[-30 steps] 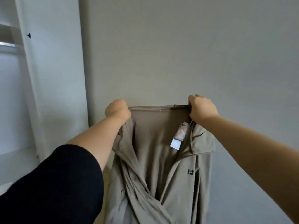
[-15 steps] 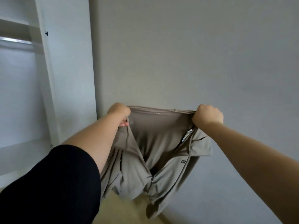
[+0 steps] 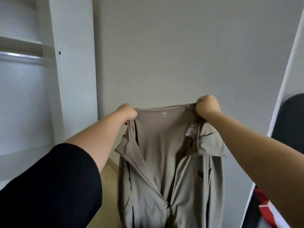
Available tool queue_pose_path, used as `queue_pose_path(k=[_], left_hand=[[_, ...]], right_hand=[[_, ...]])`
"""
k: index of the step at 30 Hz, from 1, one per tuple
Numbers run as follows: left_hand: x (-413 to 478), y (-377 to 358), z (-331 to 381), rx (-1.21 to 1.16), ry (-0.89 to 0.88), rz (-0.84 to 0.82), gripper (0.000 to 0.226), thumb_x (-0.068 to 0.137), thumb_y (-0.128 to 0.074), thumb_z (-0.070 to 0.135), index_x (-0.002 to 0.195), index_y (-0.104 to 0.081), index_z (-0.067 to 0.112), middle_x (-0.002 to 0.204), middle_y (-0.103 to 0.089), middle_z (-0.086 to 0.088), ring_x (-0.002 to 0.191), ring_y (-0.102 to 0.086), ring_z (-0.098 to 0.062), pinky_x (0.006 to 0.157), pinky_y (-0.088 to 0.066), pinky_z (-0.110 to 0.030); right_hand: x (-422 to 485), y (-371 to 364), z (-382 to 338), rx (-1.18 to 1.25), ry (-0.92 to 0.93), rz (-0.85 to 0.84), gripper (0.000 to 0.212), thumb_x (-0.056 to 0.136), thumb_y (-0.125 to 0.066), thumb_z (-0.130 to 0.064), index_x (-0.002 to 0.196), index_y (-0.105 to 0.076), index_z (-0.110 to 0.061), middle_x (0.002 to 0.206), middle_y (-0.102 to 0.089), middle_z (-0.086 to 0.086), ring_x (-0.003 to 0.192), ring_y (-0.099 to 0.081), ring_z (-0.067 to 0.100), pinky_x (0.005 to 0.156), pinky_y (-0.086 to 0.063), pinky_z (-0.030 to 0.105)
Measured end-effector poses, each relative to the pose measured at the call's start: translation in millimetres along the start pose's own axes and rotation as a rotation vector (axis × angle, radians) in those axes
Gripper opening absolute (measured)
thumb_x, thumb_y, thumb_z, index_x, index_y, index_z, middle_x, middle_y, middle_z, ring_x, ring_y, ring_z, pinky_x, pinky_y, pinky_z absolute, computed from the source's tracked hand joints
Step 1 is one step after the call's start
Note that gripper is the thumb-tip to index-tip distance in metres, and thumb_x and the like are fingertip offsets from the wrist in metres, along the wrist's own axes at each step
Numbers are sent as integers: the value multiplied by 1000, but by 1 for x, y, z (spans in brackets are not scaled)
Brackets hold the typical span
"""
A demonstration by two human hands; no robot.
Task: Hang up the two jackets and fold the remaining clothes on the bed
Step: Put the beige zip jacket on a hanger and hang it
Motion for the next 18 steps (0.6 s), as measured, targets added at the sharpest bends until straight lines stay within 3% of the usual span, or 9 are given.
queue_pose_path(k=[2, 4, 6, 9, 11, 13, 15, 18], left_hand=[[-8, -4, -2, -197, 23, -136, 18, 85, -44, -10, 76, -51, 3, 79, -49, -15, 71, -53, -25, 64, -46, -31], [-20, -9, -4, -400, 28, -408, 26, 86, -37, -15, 83, -53, 6, 85, -54, -14, 78, -55, -22, 73, -48, -31], [-32, -11, -3, -544, -12, -623, 39, 83, -28, -18, 91, -57, 6, 89, -59, -12, 77, -59, -20, 70, -50, -28], [-44, -13, 3, -640, -72, -877, 42, 83, -26, -14, 102, -56, 8, 93, -61, -10, 75, -62, -17, 70, -50, -27], [-50, -15, 12, -623, -117, -984, 28, 85, -38, 0, 103, -55, 12, 96, -61, -6, 81, -60, -16, 78, -46, -28], [-49, -15, 20, -581, -146, -979, 22, 88, -43, 5, 105, -55, 11, 96, -60, -6, 84, -57, -16, 80, -44, -27], [-46, -13, 24, -452, -170, -884, 19, 90, -47, -1, 103, -57, 8, 89, -60, -7, 77, -56, -15, 72, -46, -25], [-40, -15, 29, -91, -275, -590, 24, 84, -51, -10, 76, -59, 11, 67, -54, -6, 46, -53, -5, 46, -46, -18]], right_hand=[[-6, -1, -7, 192, -44, -13, 24, 77, -36, 11, 74, -59, 4, 69, -49, 17, 73, -41, 22, 56, -31, 27], [-8, -2, -13, 305, -94, -18, 29, 78, -32, 10, 88, -59, 17, 78, -51, 21, 77, -39, 21, 57, -29, 27], [-8, -2, -15, 348, -120, -26, 36, 79, -30, 10, 101, -57, 19, 82, -47, 14, 77, -38, 20, 59, -29, 28], [-6, -2, -17, 346, -123, -31, 33, 79, -30, 9, 86, -60, -3, 80, -39, 10, 76, -33, 21, 56, -25, 28], [-6, -2, -17, 349, -129, -14, 33, 77, -30, 8, 83, -60, -4, 80, -37, 10, 76, -31, 21, 58, -25, 29], [-7, -1, -15, 328, -128, -17, 31, 76, -30, 9, 84, -60, 9, 79, -38, 10, 76, -32, 21, 60, -26, 29], [-8, 3, -12, 261, -102, -81, 30, 75, -30, 9, 80, -58, -1, 78, -38, 11, 74, -33, 21, 58, -26, 28], [-12, 5, -4, 134, -15, -258, 22, 76, -35, 5, 75, -51, -10, 73, -37, 10, 69, -33, 21, 58, -25, 27]])
Point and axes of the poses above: each hand's wrist, its own x-axis towards the middle knuckle, its own y-axis out of the back of the hand, z = x × y, the point moved 1 cm from there along x, towards the middle knuckle
